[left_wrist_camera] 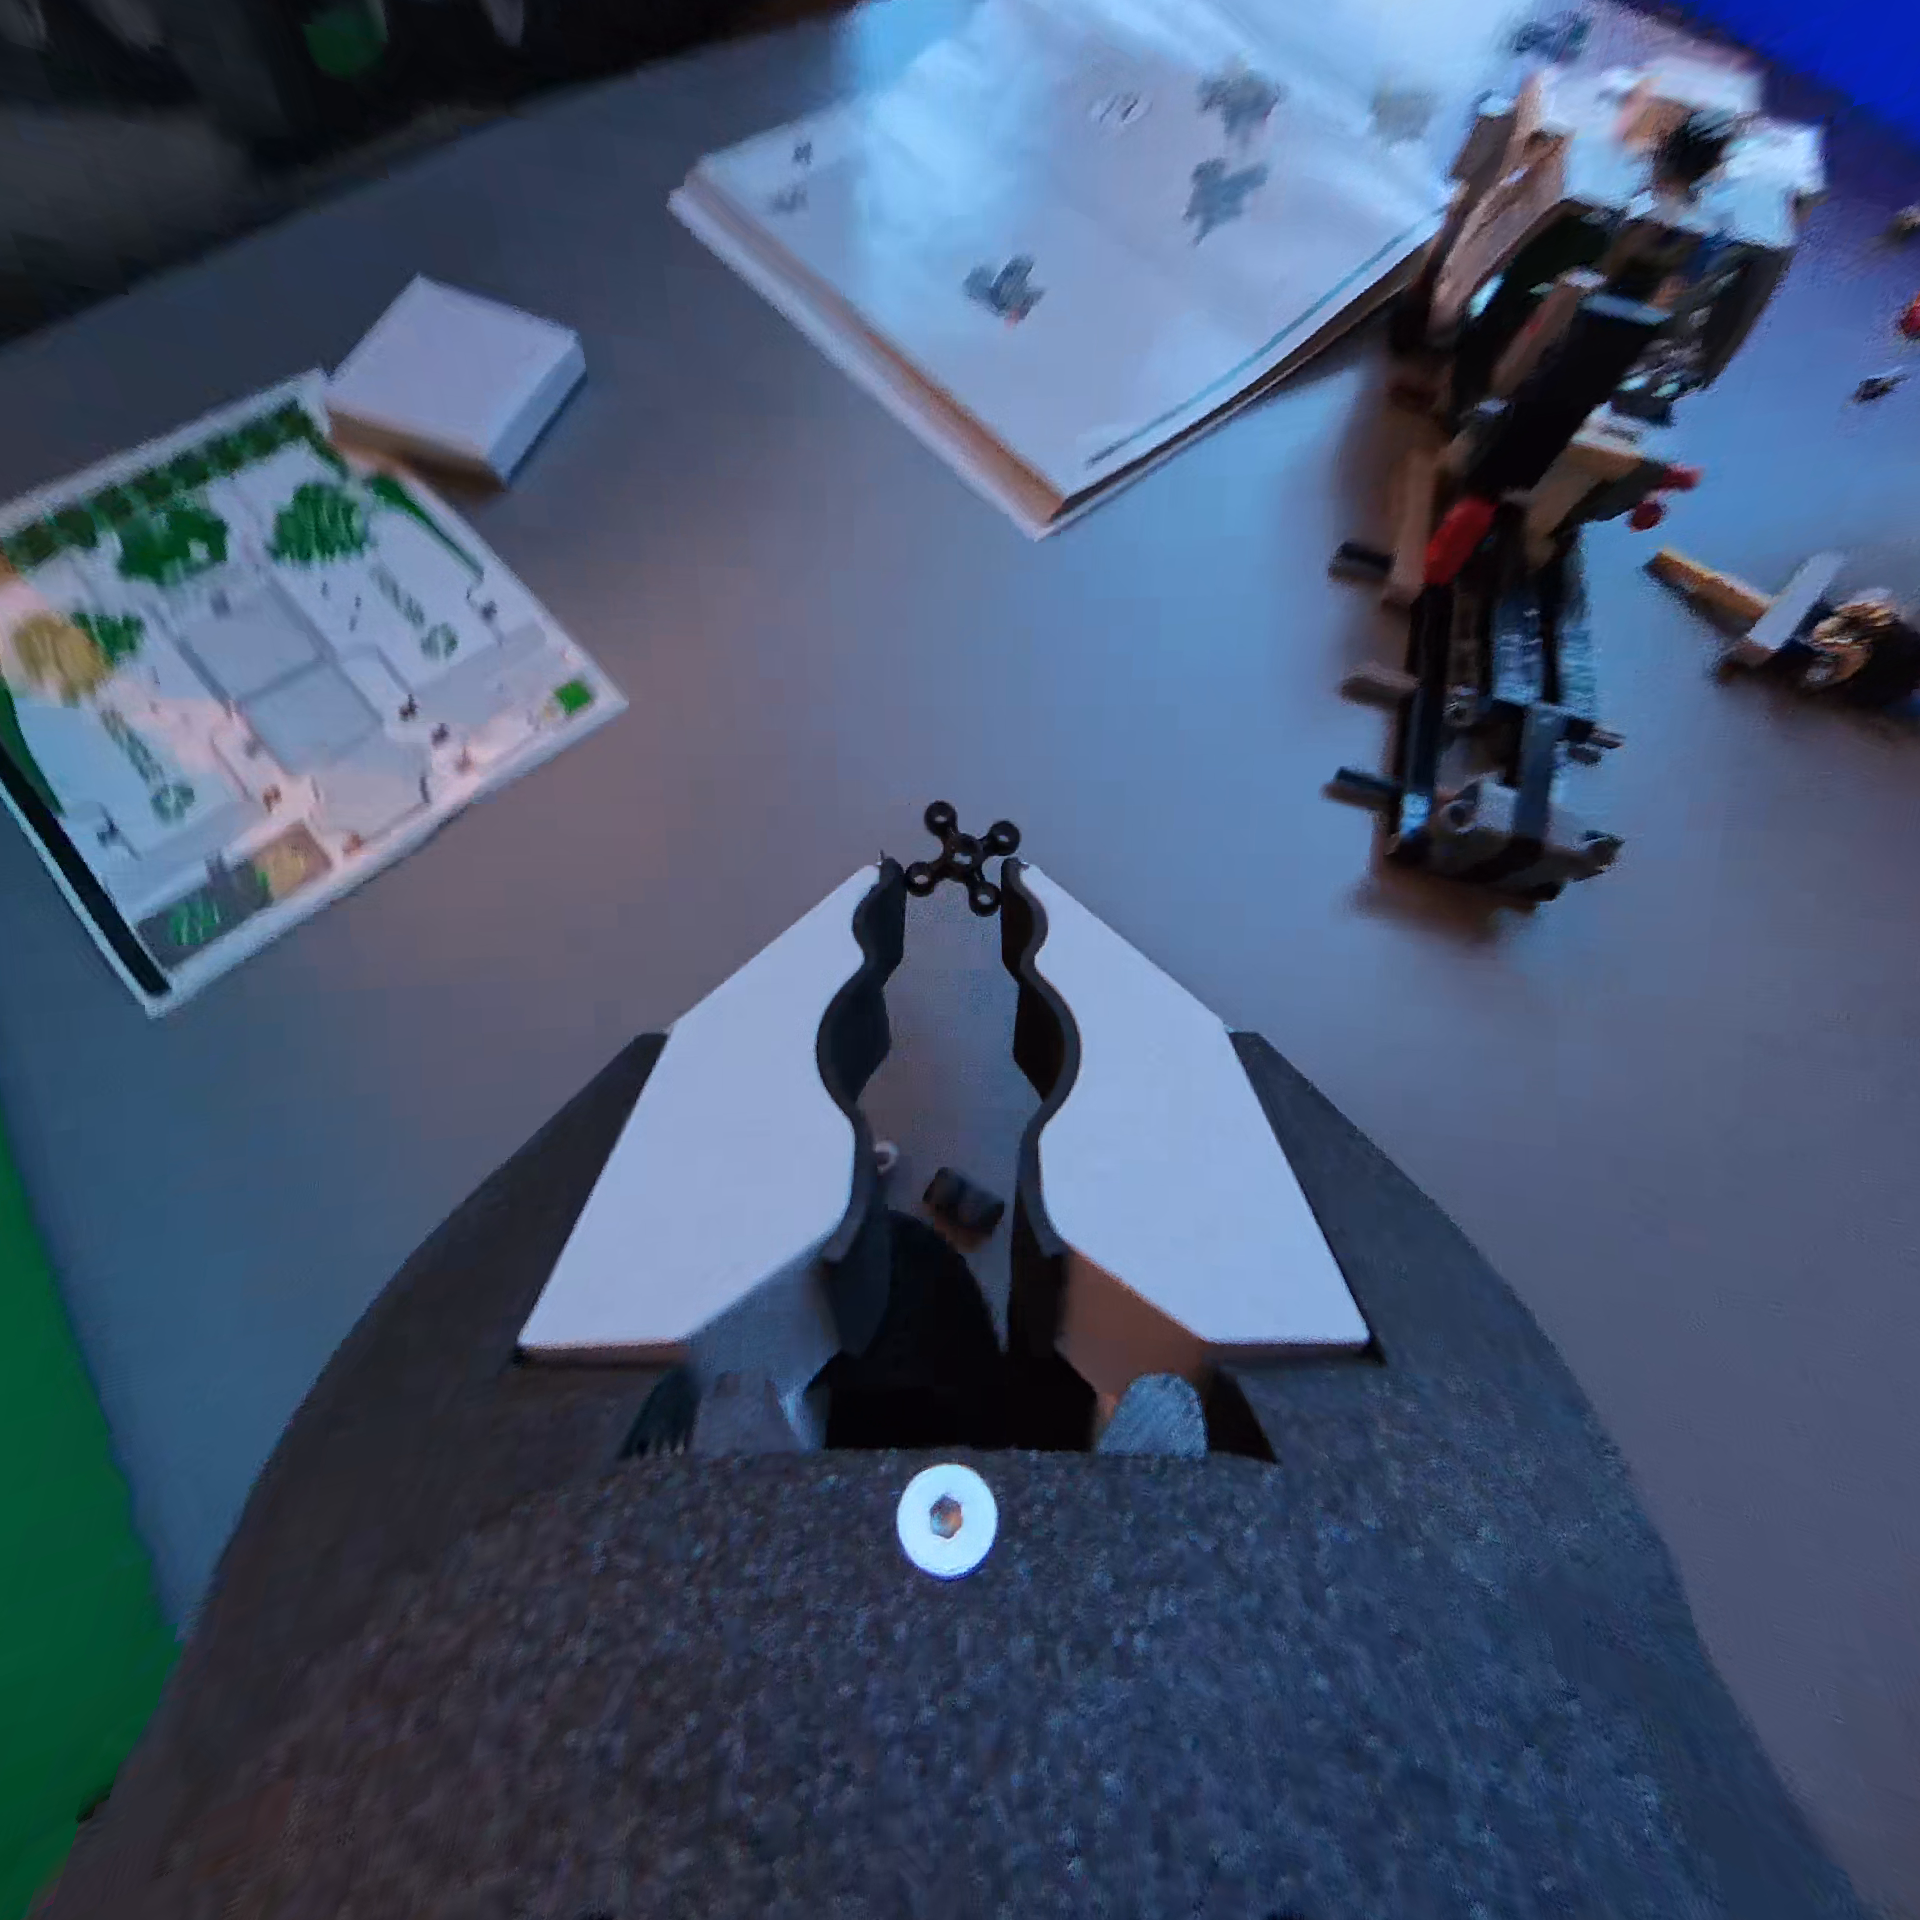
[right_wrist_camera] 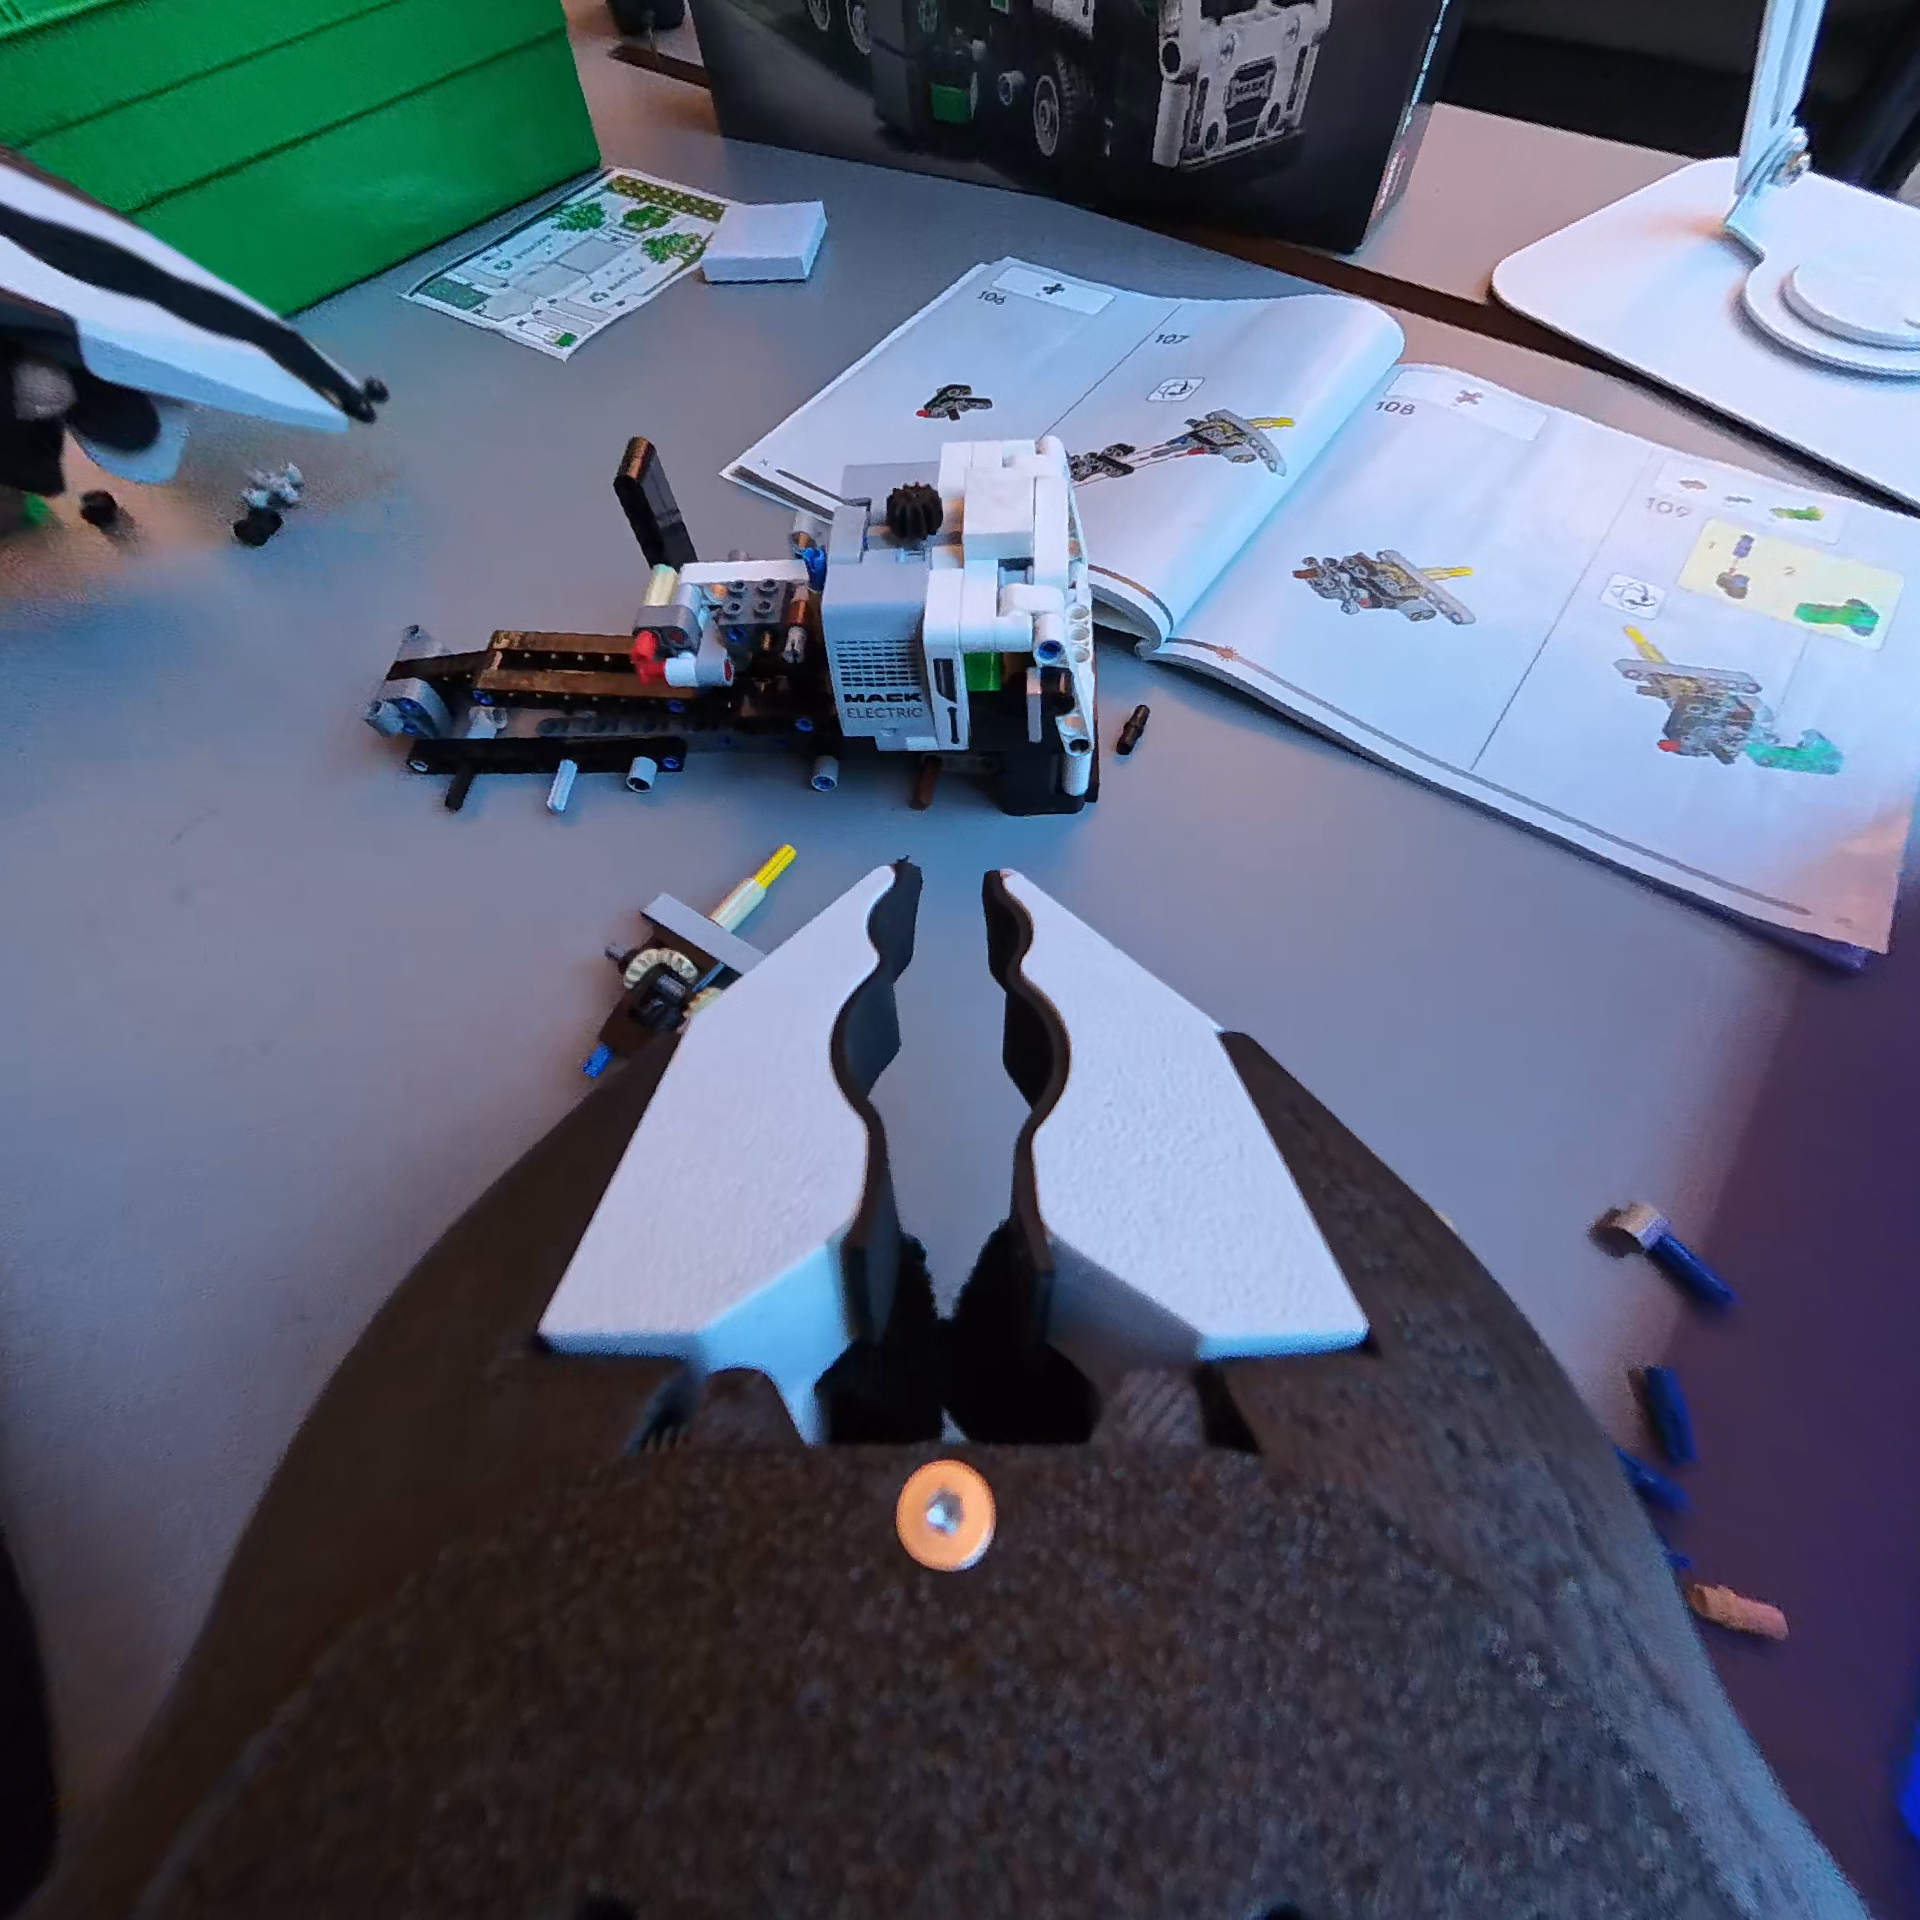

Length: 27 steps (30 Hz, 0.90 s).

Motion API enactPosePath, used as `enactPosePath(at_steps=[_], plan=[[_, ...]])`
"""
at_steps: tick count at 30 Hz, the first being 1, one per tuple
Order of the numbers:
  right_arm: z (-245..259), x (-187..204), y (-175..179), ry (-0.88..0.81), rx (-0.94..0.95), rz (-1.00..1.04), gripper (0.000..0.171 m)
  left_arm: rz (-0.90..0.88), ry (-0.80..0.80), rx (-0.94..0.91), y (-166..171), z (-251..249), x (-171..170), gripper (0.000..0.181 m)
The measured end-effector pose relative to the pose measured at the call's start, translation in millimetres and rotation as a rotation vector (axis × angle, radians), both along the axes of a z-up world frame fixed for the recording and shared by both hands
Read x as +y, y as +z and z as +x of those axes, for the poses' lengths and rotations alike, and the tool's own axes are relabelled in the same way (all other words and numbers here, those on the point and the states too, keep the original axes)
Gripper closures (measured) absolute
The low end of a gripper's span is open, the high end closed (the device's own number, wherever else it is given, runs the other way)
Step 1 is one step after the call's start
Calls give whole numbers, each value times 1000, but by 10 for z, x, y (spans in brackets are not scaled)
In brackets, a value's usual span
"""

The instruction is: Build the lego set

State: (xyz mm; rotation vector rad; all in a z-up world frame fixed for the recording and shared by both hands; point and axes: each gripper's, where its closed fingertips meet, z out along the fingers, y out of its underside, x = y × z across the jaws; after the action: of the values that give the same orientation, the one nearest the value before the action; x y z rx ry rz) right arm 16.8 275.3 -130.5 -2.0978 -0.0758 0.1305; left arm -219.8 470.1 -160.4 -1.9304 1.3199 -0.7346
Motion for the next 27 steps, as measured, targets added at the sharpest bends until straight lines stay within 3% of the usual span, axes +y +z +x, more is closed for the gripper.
enactPosePath(at_steps=[1,4,8,17,22,27], plan=[[-2,5,-4,1,-1,-2,159,28,-30,-14,79,48,-42,165],[0,15,-3,4,5,1,159,88,-153,-38,281,233,-282,166],[-2,-1,14,5,29,9,159,59,-367,-103,446,568,-880,166],[-104,-460,-26,15,69,-44,158,-112,-658,-76,155,1073,-2169,165],[-310,-848,-206,103,54,-135,157,-99,-693,-12,4,1128,-2449,165],[-386,-936,-274,102,47,-126,156,-66,-678,9,-94,1229,-2564,165]])
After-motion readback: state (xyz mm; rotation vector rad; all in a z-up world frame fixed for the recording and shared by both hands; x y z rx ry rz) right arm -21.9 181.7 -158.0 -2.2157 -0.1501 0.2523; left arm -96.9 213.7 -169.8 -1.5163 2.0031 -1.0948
